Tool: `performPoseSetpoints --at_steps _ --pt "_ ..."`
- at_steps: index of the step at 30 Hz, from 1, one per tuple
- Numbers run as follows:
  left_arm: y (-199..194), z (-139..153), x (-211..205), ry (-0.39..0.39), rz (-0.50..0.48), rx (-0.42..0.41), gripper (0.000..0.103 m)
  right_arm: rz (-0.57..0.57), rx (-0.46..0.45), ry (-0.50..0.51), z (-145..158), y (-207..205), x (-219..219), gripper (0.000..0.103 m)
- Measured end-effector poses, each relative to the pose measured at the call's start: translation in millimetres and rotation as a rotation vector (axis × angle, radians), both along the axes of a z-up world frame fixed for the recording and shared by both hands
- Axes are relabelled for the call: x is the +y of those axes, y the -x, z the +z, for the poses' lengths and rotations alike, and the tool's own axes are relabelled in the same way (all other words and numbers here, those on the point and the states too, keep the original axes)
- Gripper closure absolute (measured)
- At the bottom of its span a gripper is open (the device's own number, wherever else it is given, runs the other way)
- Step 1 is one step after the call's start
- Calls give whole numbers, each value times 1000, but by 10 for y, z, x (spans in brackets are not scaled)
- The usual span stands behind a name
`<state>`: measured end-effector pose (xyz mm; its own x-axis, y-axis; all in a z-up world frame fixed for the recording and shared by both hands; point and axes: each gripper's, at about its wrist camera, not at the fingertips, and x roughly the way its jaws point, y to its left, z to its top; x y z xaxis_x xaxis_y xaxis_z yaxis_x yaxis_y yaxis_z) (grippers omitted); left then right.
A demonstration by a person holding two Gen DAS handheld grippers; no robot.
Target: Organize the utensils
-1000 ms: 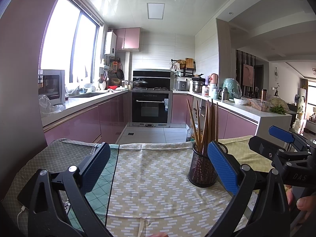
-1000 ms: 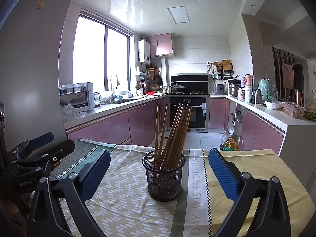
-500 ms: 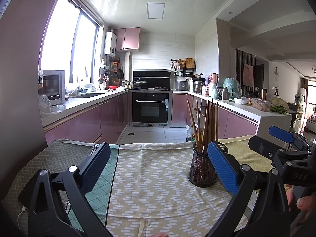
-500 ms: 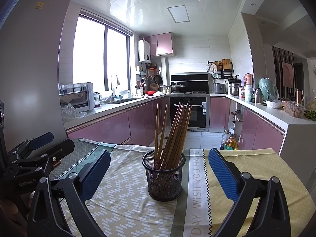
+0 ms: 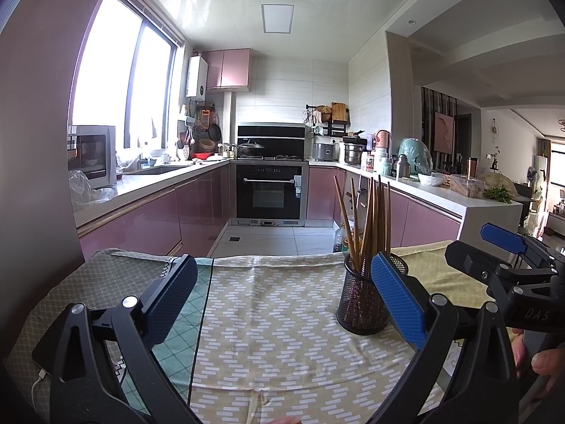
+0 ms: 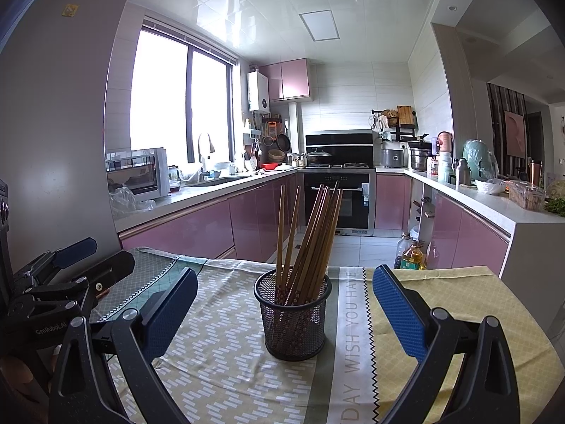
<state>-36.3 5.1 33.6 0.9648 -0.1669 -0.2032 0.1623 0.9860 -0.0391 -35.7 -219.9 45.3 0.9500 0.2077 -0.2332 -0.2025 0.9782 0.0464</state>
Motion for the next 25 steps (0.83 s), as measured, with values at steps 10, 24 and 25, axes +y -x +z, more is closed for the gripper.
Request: performPoseSetpoints --at_steps 10,24,25 --pt "2 -22 9 -9 14 -10 6 2 6 1 1 -28 19 7" --pt "-151 -140 14 -25 20 76 6 -48 83 -2 -136 -185 -204 7" --pt "-181 -162 21 -28 23 88 6 -62 104 3 -182 -227 -264 7"
